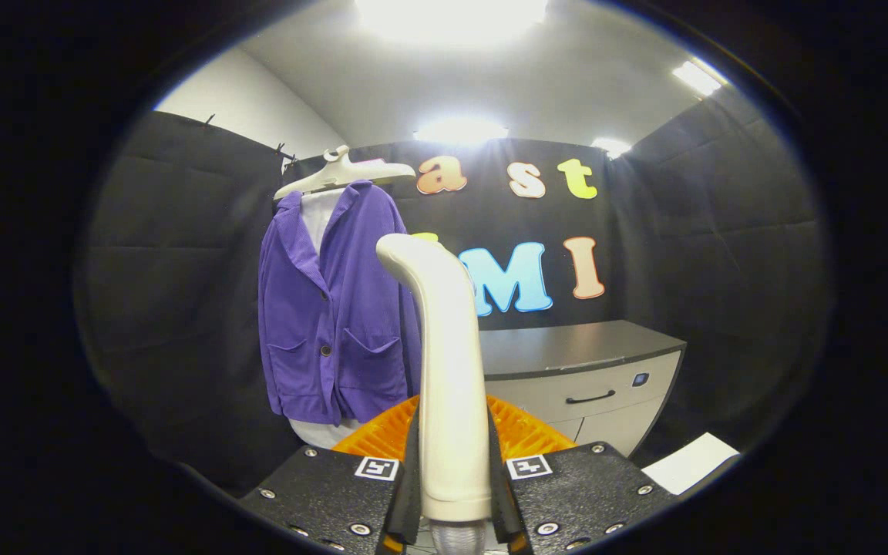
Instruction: Iron the clothes twice with a garment steamer, once on the left side and once on the right side.
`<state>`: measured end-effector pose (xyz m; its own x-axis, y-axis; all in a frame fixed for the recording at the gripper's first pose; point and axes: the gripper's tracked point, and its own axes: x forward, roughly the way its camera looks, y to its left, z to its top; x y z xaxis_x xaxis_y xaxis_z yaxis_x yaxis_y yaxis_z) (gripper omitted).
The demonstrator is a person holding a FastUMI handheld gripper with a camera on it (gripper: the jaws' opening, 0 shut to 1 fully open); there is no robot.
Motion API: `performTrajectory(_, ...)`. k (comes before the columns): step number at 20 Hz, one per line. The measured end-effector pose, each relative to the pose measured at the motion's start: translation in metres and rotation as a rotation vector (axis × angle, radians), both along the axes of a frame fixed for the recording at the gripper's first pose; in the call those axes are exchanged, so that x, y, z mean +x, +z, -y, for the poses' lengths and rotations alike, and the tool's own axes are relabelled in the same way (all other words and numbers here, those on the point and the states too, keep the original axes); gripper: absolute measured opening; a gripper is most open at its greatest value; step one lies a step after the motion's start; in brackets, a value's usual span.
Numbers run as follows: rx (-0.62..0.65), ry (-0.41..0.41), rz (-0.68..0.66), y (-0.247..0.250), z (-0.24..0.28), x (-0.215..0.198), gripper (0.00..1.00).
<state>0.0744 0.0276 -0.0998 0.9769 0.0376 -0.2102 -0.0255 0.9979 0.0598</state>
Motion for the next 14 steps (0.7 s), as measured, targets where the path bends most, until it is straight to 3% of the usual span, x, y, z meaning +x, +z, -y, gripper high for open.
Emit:
performTrajectory(6, 0.000, -0.114, 0.088, 0.034, 0.007, -0.011, 0.36)
performTrajectory(14, -0.079, -0.153, 0.120, 0.038, -0.004, -0.022, 0.36)
